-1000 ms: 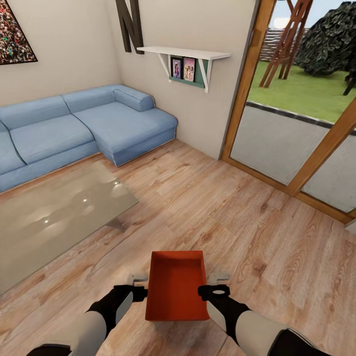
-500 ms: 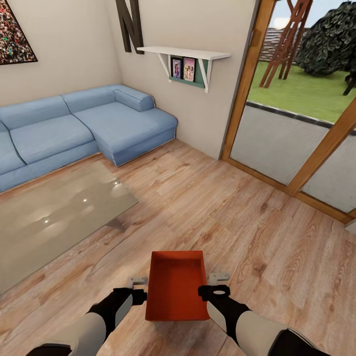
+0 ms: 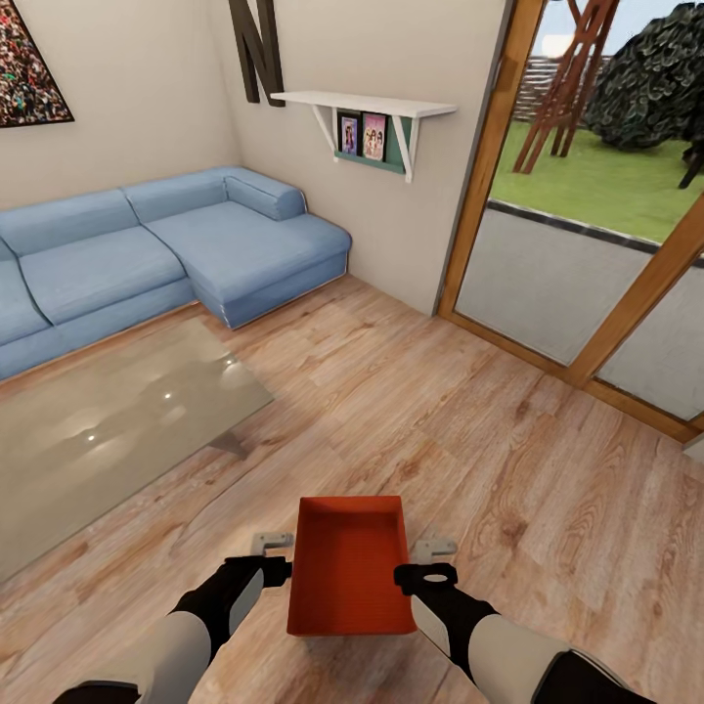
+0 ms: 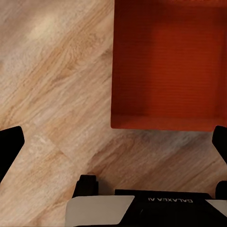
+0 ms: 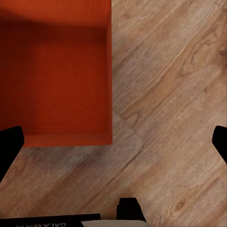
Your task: Move the two storage containers from the living room to the garage. In the garage, place one container on the floor and stack the other container on top of it (either order is fine).
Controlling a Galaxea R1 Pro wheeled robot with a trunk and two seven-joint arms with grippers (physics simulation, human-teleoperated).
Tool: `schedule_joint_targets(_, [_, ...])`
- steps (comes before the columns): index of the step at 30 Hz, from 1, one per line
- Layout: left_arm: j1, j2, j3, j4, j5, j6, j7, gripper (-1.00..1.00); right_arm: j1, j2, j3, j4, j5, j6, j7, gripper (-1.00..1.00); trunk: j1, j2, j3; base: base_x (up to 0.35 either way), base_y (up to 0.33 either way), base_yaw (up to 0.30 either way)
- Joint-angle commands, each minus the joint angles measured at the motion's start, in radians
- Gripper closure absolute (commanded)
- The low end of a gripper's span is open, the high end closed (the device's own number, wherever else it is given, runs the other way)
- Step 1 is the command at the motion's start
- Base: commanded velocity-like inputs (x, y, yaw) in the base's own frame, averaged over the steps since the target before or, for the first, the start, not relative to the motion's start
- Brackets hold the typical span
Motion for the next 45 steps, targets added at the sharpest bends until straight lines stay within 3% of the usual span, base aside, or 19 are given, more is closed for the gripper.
schedule_joint_targets(1, [0.000, 0.000, -0.003, -0.002, 0.008, 0.006, 0.005, -1.00, -0.001, 0.000, 0.009, -0.001, -0.006, 0.004, -0.006, -1.00, 0.004, -0.009, -0.004, 0.000, 0.000, 0.000])
schedule_joint_targets(35, [0.000, 0.002, -0.006, -0.004, 0.008, 0.008, -0.001, -1.00, 0.000, -0.007, 0.010, -0.001, -0.005, -0.025, -0.006, -1.00, 0.135, -0.247, -0.111, 0.000, 0.000, 0.000])
schedule_joint_targets(39, [-0.001, 0.000, -0.006, -0.007, 0.008, 0.007, -0.001, -1.00, -0.001, -0.007, 0.010, -0.001, -0.004, -0.025, -0.005, -1.00, 0.135, -0.247, -0.111, 0.000, 0.000, 0.000])
schedule_joint_targets(45, [0.000, -0.001, -0.005, -0.008, 0.008, 0.007, -0.001, -1.00, -0.001, -0.007, 0.010, -0.001, -0.003, -0.025, -0.005, -1.00, 0.158, -0.289, -0.130, 0.000, 0.000, 0.000])
